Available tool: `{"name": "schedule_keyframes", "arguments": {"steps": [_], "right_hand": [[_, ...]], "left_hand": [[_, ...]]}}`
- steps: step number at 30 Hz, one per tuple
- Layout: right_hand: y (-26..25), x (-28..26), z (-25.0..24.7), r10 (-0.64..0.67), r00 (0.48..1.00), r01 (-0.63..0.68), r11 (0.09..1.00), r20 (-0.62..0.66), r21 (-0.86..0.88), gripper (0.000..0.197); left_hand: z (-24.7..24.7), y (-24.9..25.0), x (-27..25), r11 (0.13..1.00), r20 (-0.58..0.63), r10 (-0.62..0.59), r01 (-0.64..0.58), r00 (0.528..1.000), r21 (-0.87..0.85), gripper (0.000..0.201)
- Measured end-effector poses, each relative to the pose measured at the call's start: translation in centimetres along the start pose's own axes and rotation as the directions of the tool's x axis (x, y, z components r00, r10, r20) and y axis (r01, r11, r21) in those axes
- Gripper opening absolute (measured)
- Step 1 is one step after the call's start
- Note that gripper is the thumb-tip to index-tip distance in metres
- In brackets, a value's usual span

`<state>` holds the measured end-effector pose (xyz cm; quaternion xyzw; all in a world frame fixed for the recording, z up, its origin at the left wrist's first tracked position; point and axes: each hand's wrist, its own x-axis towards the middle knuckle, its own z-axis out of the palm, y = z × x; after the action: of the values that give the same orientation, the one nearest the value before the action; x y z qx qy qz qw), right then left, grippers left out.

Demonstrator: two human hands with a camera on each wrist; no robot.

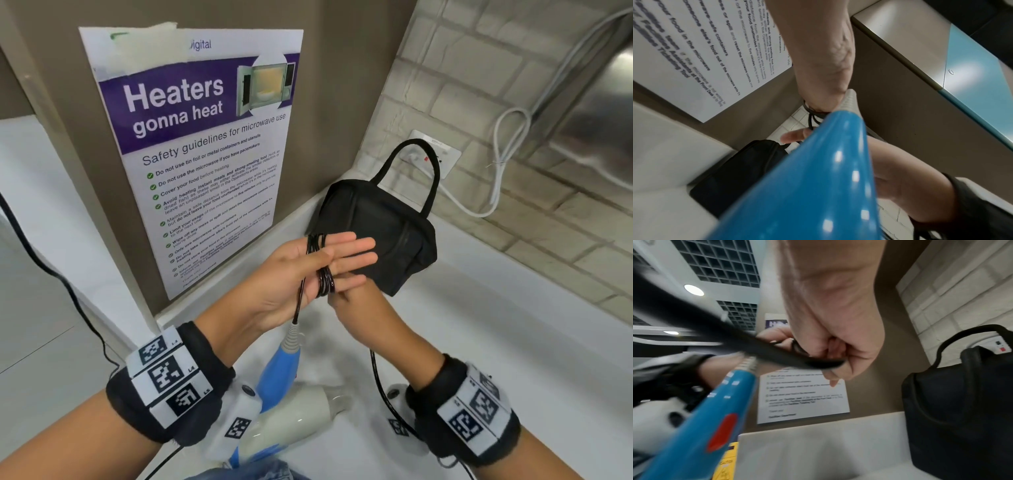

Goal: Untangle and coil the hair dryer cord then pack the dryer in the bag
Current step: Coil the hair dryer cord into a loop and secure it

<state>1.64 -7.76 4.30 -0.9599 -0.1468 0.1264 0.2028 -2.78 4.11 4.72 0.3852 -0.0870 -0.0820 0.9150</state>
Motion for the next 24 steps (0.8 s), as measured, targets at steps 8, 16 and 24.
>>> {"name": "schedule_keyframes", "arguments": {"steps": [8,16,24], "right_hand": [[0.9,-4.0,0.9,-0.408,0.913,0.405,0.91,0.018,0.093,0.025],[1.0,-4.9,-1.8,-0.443,0.895,0.443,0.897,-0.056,-0.018,0.019],[0.3,-2.2,-3.8,-0.597,0.719,0.578,0.798,-0.356,-0.171,0.015]], "left_hand": [[-0.4,0.0,0.8,0.997,-0.184,0.037,-0.05,0.982,-0.066,0.036],[-1.5,0.5,1.3,0.988,-0.332,0.093,-0.047,0.939,0.145,0.035],[-1.4,0.6,1.0,0.897,-0.185,-0.056,0.131,0.981,0.423,0.03]]}}
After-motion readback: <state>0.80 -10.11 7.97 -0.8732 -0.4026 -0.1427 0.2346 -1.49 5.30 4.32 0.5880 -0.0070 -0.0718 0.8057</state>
